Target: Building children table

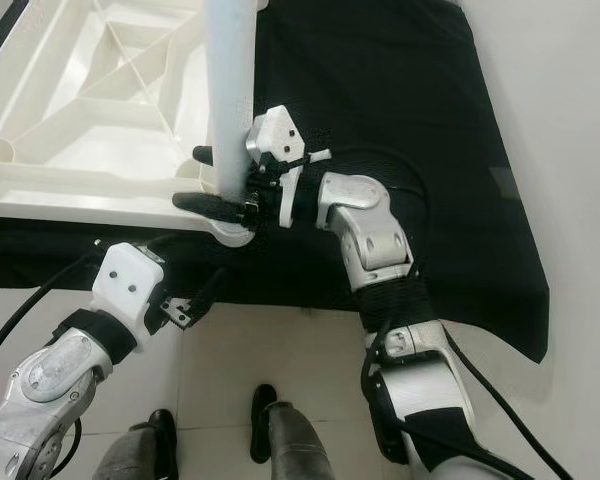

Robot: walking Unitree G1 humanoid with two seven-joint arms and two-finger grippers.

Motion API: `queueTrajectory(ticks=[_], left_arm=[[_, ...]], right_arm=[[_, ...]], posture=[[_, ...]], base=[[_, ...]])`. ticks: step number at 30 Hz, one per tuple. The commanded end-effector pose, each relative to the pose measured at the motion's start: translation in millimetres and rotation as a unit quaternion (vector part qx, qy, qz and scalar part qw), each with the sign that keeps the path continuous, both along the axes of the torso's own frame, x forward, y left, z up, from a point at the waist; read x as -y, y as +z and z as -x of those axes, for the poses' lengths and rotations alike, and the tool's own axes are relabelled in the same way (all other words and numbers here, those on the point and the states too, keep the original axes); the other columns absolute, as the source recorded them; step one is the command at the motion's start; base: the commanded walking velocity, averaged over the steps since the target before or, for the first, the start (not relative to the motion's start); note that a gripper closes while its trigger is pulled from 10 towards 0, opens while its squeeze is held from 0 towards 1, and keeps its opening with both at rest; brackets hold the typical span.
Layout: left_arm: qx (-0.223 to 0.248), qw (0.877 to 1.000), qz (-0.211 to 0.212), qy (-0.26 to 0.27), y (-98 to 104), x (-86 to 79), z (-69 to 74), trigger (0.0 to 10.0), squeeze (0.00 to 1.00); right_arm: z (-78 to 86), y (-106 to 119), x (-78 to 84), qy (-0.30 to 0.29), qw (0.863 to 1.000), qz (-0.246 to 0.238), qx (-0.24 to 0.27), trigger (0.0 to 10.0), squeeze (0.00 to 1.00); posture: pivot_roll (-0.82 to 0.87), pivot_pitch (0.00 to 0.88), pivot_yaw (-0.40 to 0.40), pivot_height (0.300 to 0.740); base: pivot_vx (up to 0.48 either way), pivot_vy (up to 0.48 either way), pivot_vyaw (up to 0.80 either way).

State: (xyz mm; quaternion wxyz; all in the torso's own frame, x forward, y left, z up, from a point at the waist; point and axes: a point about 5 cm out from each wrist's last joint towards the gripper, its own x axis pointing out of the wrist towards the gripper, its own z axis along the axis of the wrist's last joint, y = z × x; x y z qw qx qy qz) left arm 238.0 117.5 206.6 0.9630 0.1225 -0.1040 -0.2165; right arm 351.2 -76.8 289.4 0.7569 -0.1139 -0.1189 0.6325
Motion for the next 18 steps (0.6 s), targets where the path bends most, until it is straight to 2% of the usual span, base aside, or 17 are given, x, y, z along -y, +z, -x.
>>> queueTrajectory(ticks=[1,5,9,13,14,15,16,17,18], left_arm=[[-0.002,1.0,-0.003,-0.002,-3.0,1.3,1.5,10.0,0.0],[-0.002,1.0,-0.001,-0.001,-3.0,1.5,1.6,10.0,0.0],[-0.003,1.0,0.0,-0.002,-3.2,2.1,1.8,10.0,0.0],[-0.003,1.0,0.0,-0.002,-3.0,2.1,1.7,10.0,0.0],[-0.002,1.0,0.001,-0.002,-2.7,2.1,1.4,10.0,0.0],[-0.002,1.0,0.001,-0.002,-2.7,2.1,1.4,10.0,0.0],[-0.003,1.0,0.002,-0.002,-3.0,2.1,1.4,10.0,0.0],[-0.005,1.0,0.004,-0.003,-3.3,2.4,0.9,10.0,0.0],[-0.005,1.0,0.005,-0.004,-3.4,3.2,0.6,10.0,0.0]], right_arm=[[1.3,-4.9,-4.6,0.035,0.999,0.006,-0.007,0.0,0.0],[-3.5,-6.1,-1.5,0.022,1.0,0.005,-0.01,0.0,0.0],[-9.1,-11.0,11.2,-0.047,0.999,-0.006,-0.014,0.0,0.0],[-10.4,-11.6,13.5,-0.06,0.998,-0.009,-0.015,0.0,0.0],[-12.7,-16.1,19.4,-0.119,0.992,-0.024,-0.024,0.0,0.0],[-12.7,-16.1,19.4,-0.119,0.992,-0.024,-0.024,0.0,0.0],[-15.9,-28.2,22.6,-0.226,0.973,-0.04,-0.035,0.0,0.0],[-1.3,-60.0,22.6,-0.424,0.902,-0.059,-0.056,0.0,0.0],[7.5,-65.6,18.2,-0.456,0.886,-0.063,-0.056,0.0,0.0]], posture=[[0.05,0.319,-0.161,0.74],[0.05,0.321,-0.161,0.74],[0.04,0.326,-0.161,0.74],[0.04,0.329,-0.162,0.74],[0.04,0.333,-0.166,0.74],[0.04,0.333,-0.166,0.74],[0.04,0.335,-0.17,0.74],[0.03,0.347,-0.157,0.74],[0.03,0.347,-0.157,0.74]], base=[[0.0,0.0,0.0],[0.0,0.0,0.0],[0.0,0.0,0.0],[0.0,0.0,0.0],[0.0,0.0,0.0],[0.0,0.0,0.0],[0.0,0.0,0.0],[0.0,0.0,0.0],[0.0,0.0,0.0]])
